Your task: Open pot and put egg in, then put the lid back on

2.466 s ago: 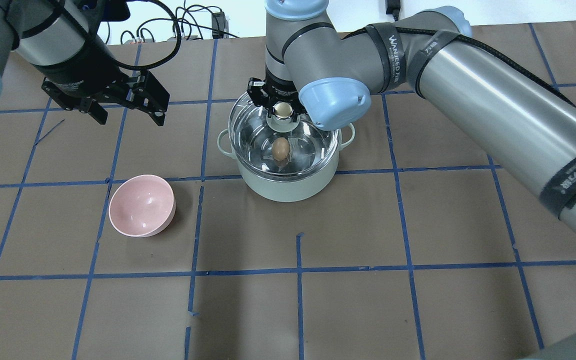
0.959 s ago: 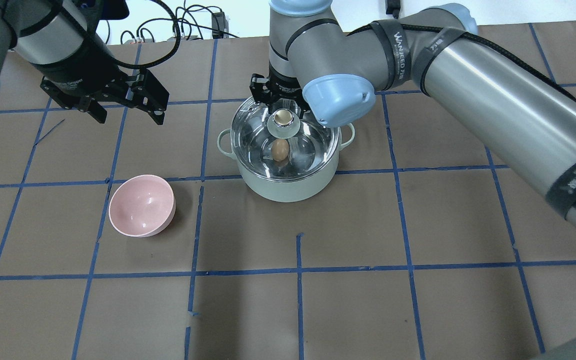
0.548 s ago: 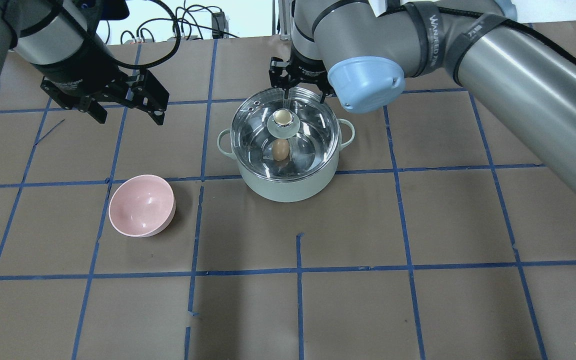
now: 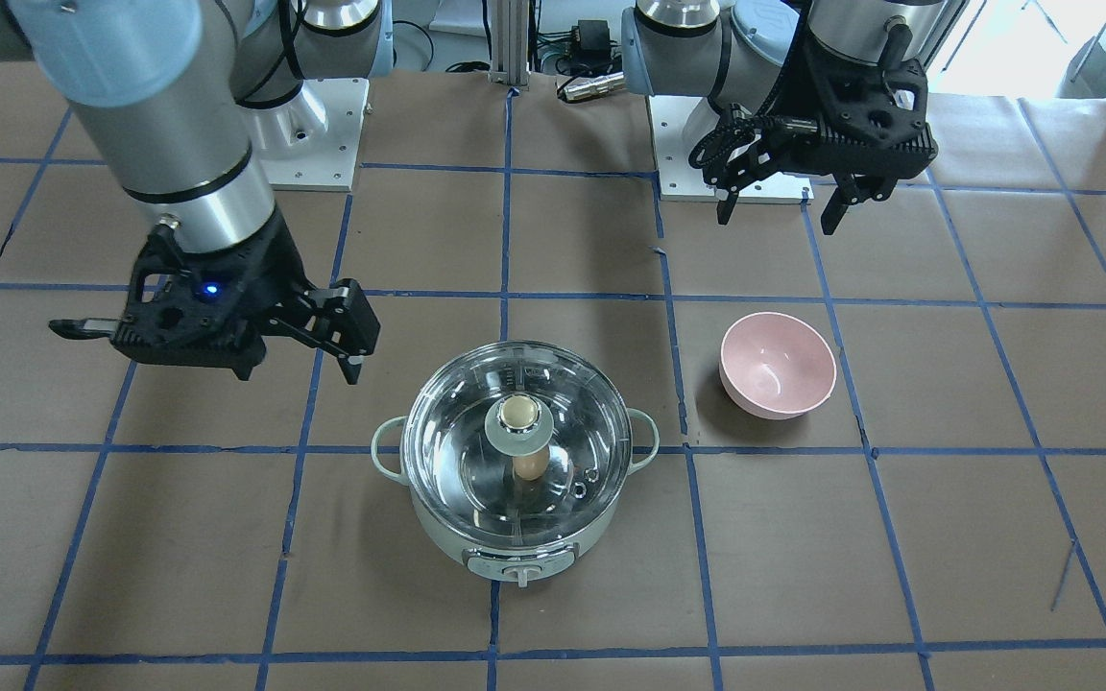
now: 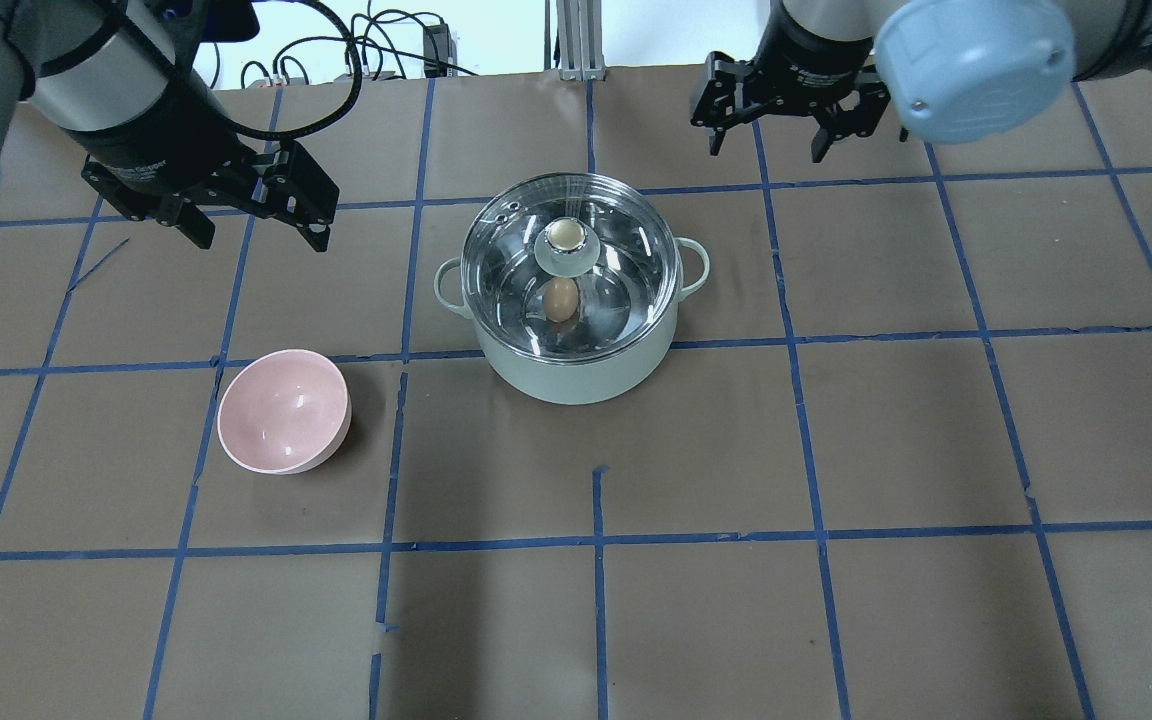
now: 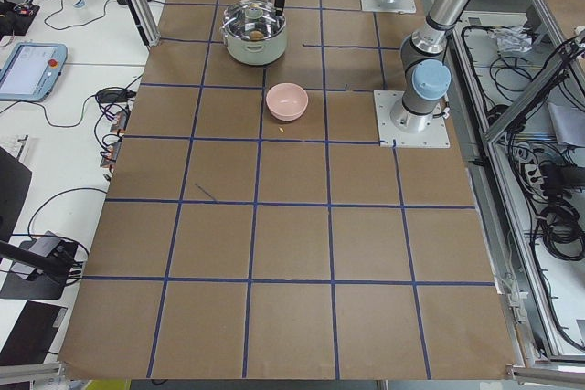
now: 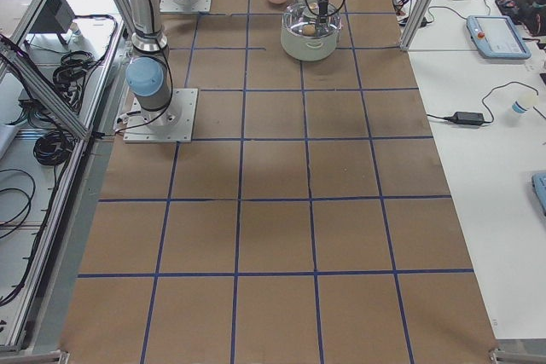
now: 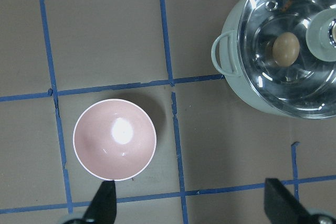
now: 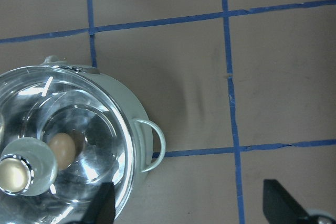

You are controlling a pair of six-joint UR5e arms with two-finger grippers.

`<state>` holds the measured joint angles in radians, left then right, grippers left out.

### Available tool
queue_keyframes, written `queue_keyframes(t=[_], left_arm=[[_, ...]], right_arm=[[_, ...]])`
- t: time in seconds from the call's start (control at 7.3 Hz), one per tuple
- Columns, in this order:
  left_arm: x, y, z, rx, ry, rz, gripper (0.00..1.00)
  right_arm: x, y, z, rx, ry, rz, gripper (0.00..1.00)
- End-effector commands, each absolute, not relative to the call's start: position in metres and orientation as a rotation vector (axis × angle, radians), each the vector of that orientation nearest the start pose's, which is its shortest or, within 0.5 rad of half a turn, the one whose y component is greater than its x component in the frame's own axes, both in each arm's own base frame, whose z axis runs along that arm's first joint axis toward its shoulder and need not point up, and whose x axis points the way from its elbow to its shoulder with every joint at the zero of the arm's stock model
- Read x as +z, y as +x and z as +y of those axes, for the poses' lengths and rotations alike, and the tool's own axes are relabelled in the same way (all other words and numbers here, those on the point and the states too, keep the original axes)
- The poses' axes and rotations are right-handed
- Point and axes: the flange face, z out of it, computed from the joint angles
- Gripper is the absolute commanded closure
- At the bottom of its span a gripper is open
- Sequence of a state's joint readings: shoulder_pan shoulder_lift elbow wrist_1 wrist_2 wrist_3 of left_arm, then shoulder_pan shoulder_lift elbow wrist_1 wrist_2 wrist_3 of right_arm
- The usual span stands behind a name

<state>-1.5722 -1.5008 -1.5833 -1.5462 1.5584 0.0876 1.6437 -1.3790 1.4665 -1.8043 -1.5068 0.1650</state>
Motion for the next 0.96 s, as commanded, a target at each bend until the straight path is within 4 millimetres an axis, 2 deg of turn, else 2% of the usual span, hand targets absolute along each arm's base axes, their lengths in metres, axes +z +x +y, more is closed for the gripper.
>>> queue_keyframes(t=[0.0,0.55,0.82], left_arm=[[0.518,-0.135,-0.469,-0.131,0.141,3.144,0.00],[0.519,-0.135,-0.469,-0.134,0.141,3.144,0.00],[0.519,-0.135,-0.469,-0.134,0.141,3.144,0.00]], right_arm=[[0.466,0.159,-0.567,-0.203,0.139,3.058,0.00],[0.462,0.170,-0.562,-0.187,0.103,3.053,0.00],[0.464,0.163,-0.560,-0.190,0.114,3.065,0.00]])
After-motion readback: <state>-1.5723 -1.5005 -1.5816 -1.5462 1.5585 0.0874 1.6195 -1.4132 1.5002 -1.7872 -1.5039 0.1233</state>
